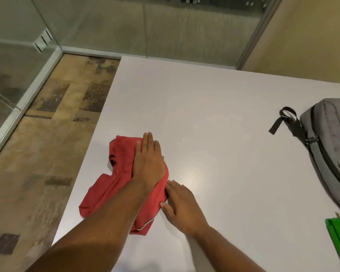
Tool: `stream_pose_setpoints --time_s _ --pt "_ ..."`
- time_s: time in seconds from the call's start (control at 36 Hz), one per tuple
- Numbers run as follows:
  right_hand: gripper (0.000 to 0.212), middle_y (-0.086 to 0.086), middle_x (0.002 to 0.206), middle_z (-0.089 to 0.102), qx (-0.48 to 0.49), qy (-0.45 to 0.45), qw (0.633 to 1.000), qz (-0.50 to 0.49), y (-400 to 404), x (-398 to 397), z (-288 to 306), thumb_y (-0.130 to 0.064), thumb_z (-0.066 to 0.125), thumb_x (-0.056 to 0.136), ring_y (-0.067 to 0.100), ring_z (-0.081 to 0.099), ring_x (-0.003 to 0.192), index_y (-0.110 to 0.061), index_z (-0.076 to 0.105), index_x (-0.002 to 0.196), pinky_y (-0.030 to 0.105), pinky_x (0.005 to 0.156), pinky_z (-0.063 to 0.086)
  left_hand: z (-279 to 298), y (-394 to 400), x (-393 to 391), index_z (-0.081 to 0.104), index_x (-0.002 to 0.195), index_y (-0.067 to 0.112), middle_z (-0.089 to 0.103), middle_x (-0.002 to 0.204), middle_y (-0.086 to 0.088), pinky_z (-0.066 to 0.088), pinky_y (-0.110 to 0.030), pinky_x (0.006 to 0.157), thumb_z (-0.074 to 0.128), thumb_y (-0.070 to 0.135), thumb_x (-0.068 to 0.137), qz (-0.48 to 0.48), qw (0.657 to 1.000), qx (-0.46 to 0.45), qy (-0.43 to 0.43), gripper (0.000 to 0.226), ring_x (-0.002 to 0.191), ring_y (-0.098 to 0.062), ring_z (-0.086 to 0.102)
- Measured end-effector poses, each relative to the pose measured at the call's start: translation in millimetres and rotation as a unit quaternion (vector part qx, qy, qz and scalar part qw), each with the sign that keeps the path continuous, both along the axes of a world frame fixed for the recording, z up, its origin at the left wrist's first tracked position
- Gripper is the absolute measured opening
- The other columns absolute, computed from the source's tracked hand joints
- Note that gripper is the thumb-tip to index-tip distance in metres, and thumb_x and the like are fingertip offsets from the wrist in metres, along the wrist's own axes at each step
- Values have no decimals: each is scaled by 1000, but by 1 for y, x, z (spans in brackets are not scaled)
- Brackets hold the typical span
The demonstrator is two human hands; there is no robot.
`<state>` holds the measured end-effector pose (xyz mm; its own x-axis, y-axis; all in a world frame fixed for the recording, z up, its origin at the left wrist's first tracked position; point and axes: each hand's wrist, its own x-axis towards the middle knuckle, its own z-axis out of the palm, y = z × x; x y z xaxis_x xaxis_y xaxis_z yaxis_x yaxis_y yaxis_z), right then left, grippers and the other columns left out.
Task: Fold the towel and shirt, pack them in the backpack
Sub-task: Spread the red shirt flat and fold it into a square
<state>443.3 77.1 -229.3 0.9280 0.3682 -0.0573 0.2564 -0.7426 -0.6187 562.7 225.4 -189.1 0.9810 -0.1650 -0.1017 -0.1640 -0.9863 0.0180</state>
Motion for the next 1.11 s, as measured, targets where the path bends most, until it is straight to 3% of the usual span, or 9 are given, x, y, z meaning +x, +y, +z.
stream_pose_setpoints --time_s 0.11,0.22,0.31,0.39,0.5,0.61,0.83,0.97,1.11 --pt "43 -10 107 56 30 -34 999 8 12 -2 -1 -51 50 102 14 50 93 -18 58 127 32 85 44 5 15 8 27 156 5 30 163 -18 20 -45 125 38 30 104 60 998 -13 35 59 153 -31 24" --pt "42 -4 103 56 -19 -28 999 -18 18 -1 -7 -49 48 106 17 47 89 -17 59 131 31 78 42 8 25 8 45 142 11 55 137 -7 41 -39 104 45 20 97 71 997 1 32 46 125 -25 51" --pt "20 -1 90 50 -37 24 998 -44 22 2 -5 -27 42 100 21 48 78 -16 58 104 42 68 49 9 26 7 58 117 18 58 122 -3 42 -39 94 47 17 93 80 996 9 30 27 113 -23 53" --pt "9 -1 84 46 -50 53 995 -73 15 6 0 -11 45 88 21 48 73 -14 53 89 44 63 49 2 25 8 63 105 19 60 112 -2 41 -41 89 49 18 94 85 996 -10 3 18 106 -23 55" --pt "13 -1 87 48 -64 46 988 -134 -23 22 8 -8 53 81 20 49 77 -16 55 91 41 67 47 -4 21 12 67 98 16 62 106 -5 40 -43 84 56 21 97 97 993 -61 -36 12 100 -26 57" --pt "24 5 87 50 -112 12 971 -213 -84 51 19 3 55 76 28 49 75 -17 48 88 44 64 42 -4 9 18 68 91 17 61 98 -3 40 -43 77 54 24 99 98 992 -56 -57 17 94 -25 58" --pt "21 11 86 48 -229 -42 914 -332 -206 90 41 11 51 79 31 42 73 -9 48 87 38 55 32 -6 -13 26 67 91 15 64 101 -6 43 -42 75 55 23 97 70 996 -51 -23 16 96 -29 60" --pt "16 9 88 43 -265 -8 900 -346 -235 92 43 8 52 78 34 46 77 -6 56 83 36 57 39 -9 -22 28 66 101 10 63 112 -10 47 -42 74 54 20 99 75 993 -91 18 16 95 -32 63" --pt "12 8 89 43 -289 34 896 -336 -239 87 35 3 50 83 30 45 79 -6 58 85 36 58 41 -12 -28 32 61 108 10 64 113 -8 36 -34 67 43 26 107 99 987 -116 47 24 93 -31 66"
